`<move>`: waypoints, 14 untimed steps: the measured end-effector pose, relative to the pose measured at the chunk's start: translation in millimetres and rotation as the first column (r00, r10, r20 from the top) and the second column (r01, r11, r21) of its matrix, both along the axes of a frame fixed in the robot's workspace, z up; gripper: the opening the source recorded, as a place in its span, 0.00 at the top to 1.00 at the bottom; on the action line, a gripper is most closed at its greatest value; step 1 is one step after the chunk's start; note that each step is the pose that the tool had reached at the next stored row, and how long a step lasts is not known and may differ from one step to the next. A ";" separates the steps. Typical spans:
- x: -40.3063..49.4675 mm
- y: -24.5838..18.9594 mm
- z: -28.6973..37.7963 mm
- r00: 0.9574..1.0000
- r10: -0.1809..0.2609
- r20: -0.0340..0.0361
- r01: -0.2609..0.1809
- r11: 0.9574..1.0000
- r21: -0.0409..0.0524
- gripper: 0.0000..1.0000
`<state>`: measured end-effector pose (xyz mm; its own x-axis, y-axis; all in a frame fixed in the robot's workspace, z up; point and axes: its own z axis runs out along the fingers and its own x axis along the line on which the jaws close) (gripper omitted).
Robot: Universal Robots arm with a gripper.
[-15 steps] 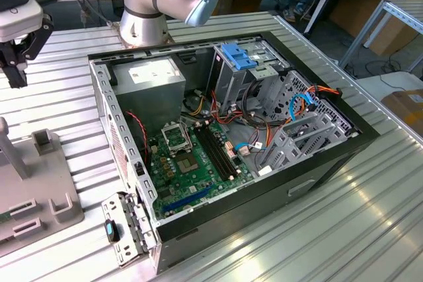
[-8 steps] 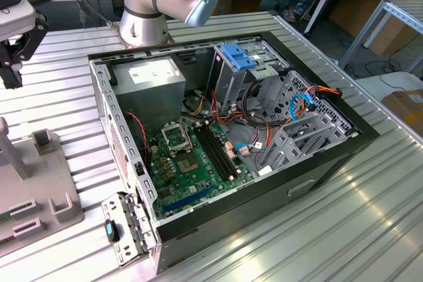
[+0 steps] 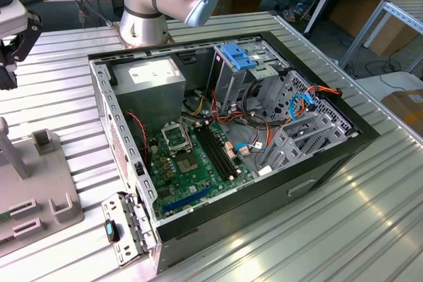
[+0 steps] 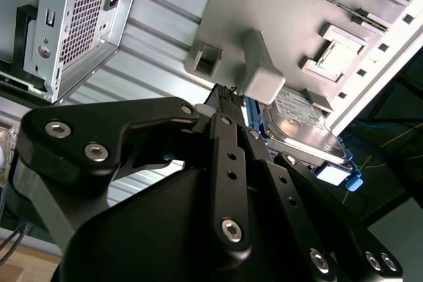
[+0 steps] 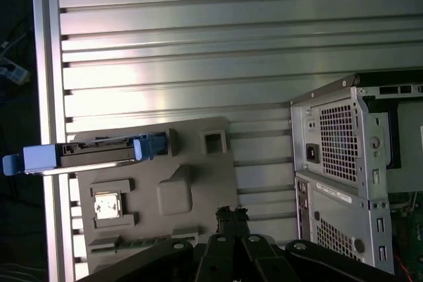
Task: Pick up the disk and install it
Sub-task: 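Reach for the disk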
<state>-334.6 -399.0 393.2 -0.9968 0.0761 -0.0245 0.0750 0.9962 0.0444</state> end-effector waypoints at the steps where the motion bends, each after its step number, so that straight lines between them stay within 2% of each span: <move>1: -0.9 0.0 0.0 1.000 0.000 0.000 0.000 1.000 0.000 0.89; 14: -7.8 0.0 0.0 1.000 0.000 0.000 0.000 1.000 0.000 0.89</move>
